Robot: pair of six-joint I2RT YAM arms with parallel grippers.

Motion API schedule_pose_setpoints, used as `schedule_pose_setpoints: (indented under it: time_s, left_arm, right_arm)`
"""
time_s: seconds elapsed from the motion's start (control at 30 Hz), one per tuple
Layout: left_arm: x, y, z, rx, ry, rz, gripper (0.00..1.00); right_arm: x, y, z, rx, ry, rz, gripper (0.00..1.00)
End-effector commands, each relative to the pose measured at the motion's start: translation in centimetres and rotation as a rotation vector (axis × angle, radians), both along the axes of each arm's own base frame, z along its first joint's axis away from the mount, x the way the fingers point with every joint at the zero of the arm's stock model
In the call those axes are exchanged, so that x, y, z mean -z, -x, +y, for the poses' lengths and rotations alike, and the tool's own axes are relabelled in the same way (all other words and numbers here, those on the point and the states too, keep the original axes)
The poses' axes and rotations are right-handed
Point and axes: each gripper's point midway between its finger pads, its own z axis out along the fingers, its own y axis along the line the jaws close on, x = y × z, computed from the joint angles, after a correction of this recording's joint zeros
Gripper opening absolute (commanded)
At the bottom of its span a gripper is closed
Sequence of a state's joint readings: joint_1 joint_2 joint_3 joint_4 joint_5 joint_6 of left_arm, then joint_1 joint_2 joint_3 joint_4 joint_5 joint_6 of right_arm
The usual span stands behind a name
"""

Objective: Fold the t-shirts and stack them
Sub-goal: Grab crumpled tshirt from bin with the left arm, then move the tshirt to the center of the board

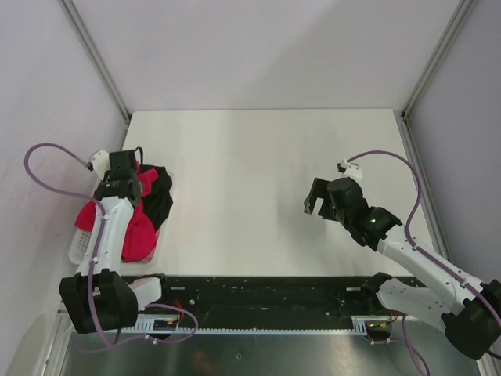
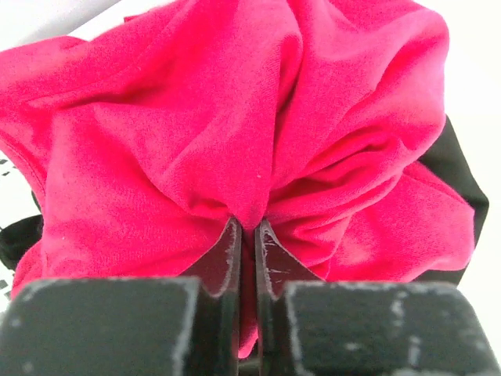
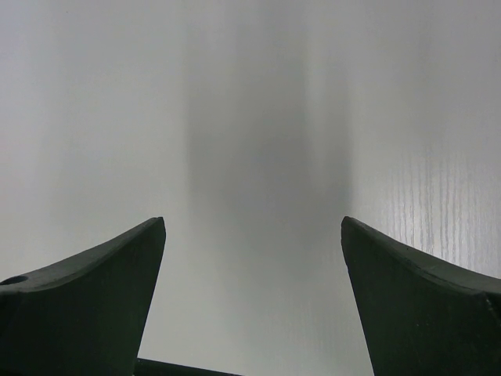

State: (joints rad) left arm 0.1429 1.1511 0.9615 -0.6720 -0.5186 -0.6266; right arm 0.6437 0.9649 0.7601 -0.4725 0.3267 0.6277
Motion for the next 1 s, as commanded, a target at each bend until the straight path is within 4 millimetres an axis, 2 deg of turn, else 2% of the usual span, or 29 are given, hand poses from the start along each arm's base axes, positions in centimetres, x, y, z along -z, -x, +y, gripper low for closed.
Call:
schedule_pose_setpoints:
  time_s: [0.0,0.13,0.23,0.4,0.5,0.6,0.7,0.8,0.87,0.93,0.97]
  left_arm:
    - [-4.6,-0.8,0.2,0.009,-0.011,-0.137,0.03]
    - [-10.3,-1.2,-1.1,0.088,-0.043,-0.276,0.0]
    - [-15.1,-1.4,-3.4,0.179,-0.093,-0.376,0.0]
    - [-22.8,-1.5,-9.4,0.385,-0.119,-0.54,0.0]
    - [-26.1,-1.3,-13.3,0.512,-0.101,-0.613,0.0]
    - [-28.4,-0.9,-18.0,0.651,-0.077,-0.657,0.0]
    - [-29.1,-0.6,-23.4,0.79,-0.051,-0.674,0.0]
    - [-28.2,-0.6,-29.0,0.924,-0.003,-0.659,0.0]
    - [-26.6,-0.9,-32.5,1.003,0.034,-0.631,0.0]
    - [-23.9,-1.3,-36.5,1.104,0.088,-0.576,0.0]
    - [-22.3,-1.7,-38.1,1.143,0.103,-0.539,0.07]
  right_arm:
    - [-3.0,-0.9,0.5,-0.01,-0.043,-0.085,0.99]
    - [-3.5,-0.9,0.6,-0.019,-0.053,-0.1,0.98]
    - [-3.9,-0.9,0.7,-0.025,-0.063,-0.109,0.98]
    - [-5.2,-1.4,0.7,-0.015,-0.066,-0.135,0.97]
    - [-6.5,-1.8,0.3,0.003,-0.058,-0.16,0.97]
    - [-7.9,-2.2,-0.4,0.029,-0.046,-0.185,0.97]
    - [-9.4,-2.4,-1.3,0.065,-0.042,-0.214,0.97]
    - [-10.5,-2.4,-2.1,0.095,-0.044,-0.233,0.97]
    - [-10.9,-2.3,-2.6,0.111,-0.045,-0.237,0.96]
    - [-10.9,-2.1,-2.9,0.124,-0.045,-0.232,0.96]
    - [-10.7,-2.0,-3.0,0.13,-0.043,-0.224,0.96]
